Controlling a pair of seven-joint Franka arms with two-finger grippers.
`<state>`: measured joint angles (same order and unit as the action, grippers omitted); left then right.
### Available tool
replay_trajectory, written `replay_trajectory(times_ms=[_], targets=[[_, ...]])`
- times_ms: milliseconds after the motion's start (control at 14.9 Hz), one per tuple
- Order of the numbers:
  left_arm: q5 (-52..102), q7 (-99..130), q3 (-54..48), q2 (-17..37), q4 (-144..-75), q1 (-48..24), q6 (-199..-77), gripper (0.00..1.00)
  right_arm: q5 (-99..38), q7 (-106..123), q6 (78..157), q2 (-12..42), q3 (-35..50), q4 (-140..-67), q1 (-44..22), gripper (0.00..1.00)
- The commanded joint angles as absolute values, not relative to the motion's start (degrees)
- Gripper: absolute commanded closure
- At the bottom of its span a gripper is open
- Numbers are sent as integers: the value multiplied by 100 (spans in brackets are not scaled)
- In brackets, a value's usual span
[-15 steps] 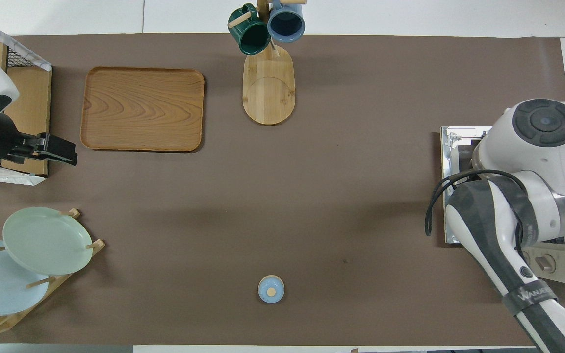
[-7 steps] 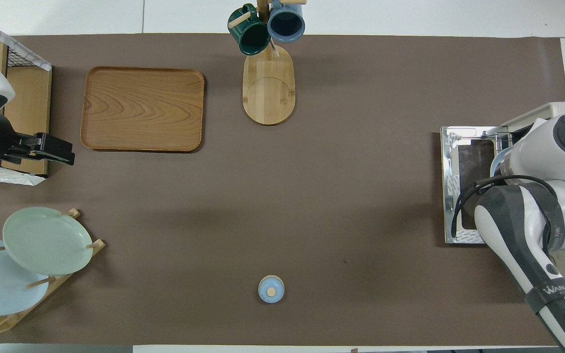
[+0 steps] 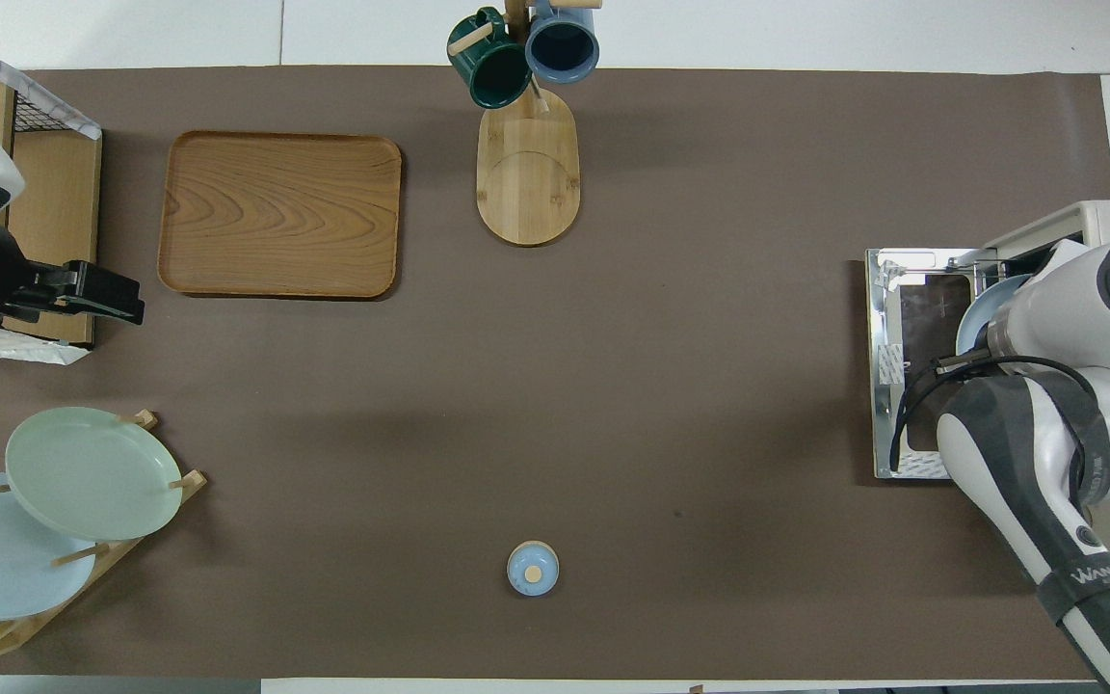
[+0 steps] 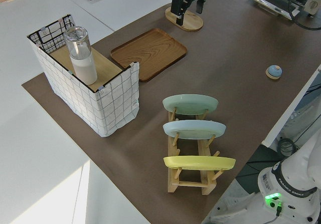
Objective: Put eggplant into oven
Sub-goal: 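Withdraw the right gripper out of the oven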
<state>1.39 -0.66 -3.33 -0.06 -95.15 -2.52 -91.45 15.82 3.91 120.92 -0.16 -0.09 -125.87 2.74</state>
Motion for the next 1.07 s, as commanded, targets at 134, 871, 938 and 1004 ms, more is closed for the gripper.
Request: replay_trajectory(times_ms=[134, 871, 938, 1004], targets=[[62, -114, -360, -70, -9518, -193, -9079, 0, 1100, 431, 11489, 87, 106, -11806, -209, 74], [62, -114, -360, -70, -9519, -193, -9088, 0, 967, -1002, 12850, 957, 97, -12384, -642, 100], [62, -114, -360, -70, -9519, -193, -9079, 0, 993, -1002, 12858, 958, 97, -12419, -607, 100], [62, -114, -360, -70, -9519, -193, -9079, 0, 1045, -1011, 12841, 958, 88, -12436, -641, 100]])
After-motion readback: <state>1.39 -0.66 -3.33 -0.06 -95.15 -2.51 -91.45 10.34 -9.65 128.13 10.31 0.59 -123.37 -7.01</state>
